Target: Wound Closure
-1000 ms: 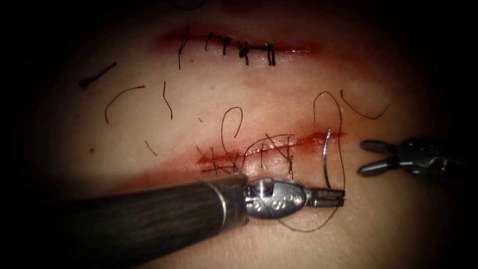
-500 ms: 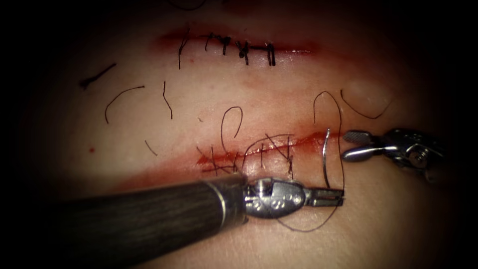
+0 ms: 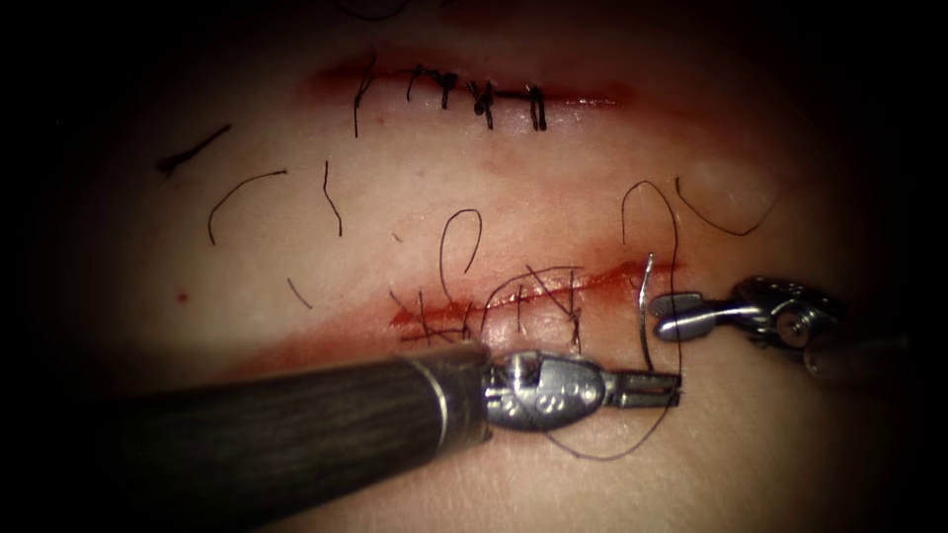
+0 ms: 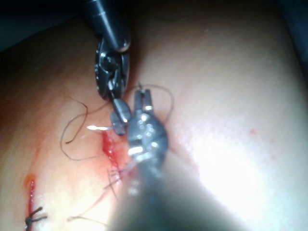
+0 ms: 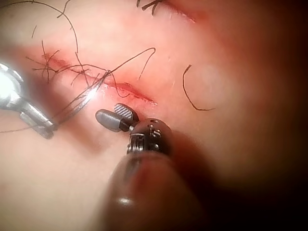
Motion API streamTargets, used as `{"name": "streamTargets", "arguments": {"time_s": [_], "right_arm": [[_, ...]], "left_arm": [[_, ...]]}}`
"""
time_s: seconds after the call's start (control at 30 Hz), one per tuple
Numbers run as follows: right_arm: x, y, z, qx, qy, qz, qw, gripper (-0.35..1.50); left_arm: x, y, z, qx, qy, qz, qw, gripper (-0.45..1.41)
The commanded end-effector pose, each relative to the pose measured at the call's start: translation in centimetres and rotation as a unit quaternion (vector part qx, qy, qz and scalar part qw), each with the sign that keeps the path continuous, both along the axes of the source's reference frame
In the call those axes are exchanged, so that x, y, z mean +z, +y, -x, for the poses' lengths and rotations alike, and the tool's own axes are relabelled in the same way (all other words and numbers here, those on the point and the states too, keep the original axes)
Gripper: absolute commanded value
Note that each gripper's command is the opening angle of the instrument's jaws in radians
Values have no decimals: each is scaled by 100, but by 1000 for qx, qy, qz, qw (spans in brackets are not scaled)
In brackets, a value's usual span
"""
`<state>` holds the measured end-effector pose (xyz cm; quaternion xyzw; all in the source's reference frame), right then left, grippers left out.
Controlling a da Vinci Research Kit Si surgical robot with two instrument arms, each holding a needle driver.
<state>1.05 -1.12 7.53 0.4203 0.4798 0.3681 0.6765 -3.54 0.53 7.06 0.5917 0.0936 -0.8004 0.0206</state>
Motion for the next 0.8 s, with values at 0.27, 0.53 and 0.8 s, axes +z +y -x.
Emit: {"name": "streamTargets", "arguments": {"time_s": [0.27,0.53,0.8], "right_arm": [[-9,1,-18,6,27,-9,1000,27],[-5,4,-19,3,51,-26,998,22],[-10,0,-18,-7,65,-32,997,22]], "left_arm": [[6,-4,6,0,0,-1,1000,-45],[6,-5,6,1,1,0,1000,-45],[7,-5,6,2,3,0,1000,-45]]}}
